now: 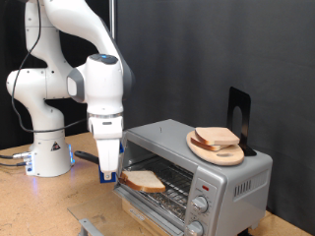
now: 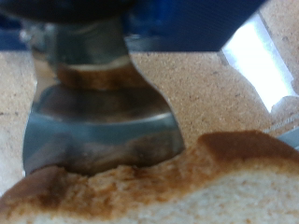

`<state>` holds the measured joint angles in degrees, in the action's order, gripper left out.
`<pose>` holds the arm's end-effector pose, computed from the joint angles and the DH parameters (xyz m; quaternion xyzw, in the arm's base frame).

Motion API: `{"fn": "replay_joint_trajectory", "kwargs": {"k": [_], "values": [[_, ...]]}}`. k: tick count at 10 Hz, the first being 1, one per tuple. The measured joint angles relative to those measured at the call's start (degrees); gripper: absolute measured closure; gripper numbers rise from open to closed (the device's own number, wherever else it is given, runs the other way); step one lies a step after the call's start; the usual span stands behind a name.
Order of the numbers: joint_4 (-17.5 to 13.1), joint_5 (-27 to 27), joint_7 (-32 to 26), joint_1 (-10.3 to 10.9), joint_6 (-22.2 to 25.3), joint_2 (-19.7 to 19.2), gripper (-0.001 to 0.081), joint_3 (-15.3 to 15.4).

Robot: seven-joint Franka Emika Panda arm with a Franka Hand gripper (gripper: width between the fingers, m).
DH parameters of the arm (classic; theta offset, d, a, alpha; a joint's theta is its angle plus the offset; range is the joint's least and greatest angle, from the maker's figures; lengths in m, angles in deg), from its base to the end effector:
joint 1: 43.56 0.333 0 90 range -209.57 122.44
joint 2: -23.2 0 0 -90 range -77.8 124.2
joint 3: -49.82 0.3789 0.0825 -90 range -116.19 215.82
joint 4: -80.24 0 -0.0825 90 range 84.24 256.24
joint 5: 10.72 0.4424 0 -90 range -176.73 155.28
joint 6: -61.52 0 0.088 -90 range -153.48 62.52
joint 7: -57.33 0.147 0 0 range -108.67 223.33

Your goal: Make a piece of toast with the oven

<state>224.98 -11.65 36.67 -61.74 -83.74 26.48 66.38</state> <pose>0.4980 -0.0154 0.2794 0.9845 0.1718 0.0288 0.0189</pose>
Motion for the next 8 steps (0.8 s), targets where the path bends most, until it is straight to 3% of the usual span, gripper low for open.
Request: {"fn": "replay_joint_trajectory", "kwargs": {"k": [4, 8], "values": [[-1.6, 7.2, -7.9, 0.1, 2.5, 0.4, 0.0415, -0.1], [-1.8, 10.3, -13.4, -0.4, 5.6, 2.9, 0.0415, -1.9]]}}
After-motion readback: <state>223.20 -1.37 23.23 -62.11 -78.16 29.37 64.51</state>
